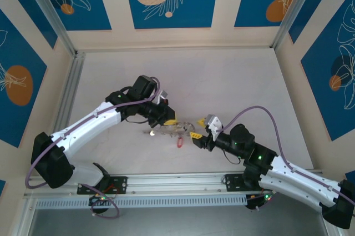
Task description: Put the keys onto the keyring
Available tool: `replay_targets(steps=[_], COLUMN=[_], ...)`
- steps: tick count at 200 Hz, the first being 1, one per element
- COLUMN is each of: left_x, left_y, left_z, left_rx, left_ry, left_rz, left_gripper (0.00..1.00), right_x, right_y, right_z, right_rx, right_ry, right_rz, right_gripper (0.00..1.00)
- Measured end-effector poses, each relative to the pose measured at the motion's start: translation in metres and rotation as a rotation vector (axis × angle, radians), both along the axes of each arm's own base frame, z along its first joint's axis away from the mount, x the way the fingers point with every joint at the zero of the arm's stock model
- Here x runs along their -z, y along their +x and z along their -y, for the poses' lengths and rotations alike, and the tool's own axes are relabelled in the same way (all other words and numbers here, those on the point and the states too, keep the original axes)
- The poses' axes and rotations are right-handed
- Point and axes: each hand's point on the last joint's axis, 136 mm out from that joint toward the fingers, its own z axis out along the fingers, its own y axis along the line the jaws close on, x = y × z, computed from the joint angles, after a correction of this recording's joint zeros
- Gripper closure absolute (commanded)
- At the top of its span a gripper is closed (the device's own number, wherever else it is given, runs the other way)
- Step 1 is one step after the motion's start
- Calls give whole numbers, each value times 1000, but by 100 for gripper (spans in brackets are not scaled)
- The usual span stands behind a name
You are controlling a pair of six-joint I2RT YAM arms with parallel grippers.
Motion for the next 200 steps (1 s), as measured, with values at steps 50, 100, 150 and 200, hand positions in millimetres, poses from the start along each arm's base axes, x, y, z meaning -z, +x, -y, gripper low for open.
replay_targets(steps=[50, 100, 150, 200], left_x=[-4, -4, -3, -4], left_y=[5, 6, 7, 9], left_z=[3, 3, 2, 2], left_rx=[-20, -23, -30, -41], left_ry=[-17, -16, -7, -5], left_rz=[8, 11, 15, 18], left_gripper=[100, 100, 100, 100], right_x=[6, 10, 18, 33], right_y=[-3, -5, -6, 9], right_z=[-11, -26, -38, -46], right_rx=[-44, -91, -130, -103], right_ry=[26, 50, 55, 42], right_rz=[-45, -86, -132, -157], right_gripper=[65, 65, 65, 60])
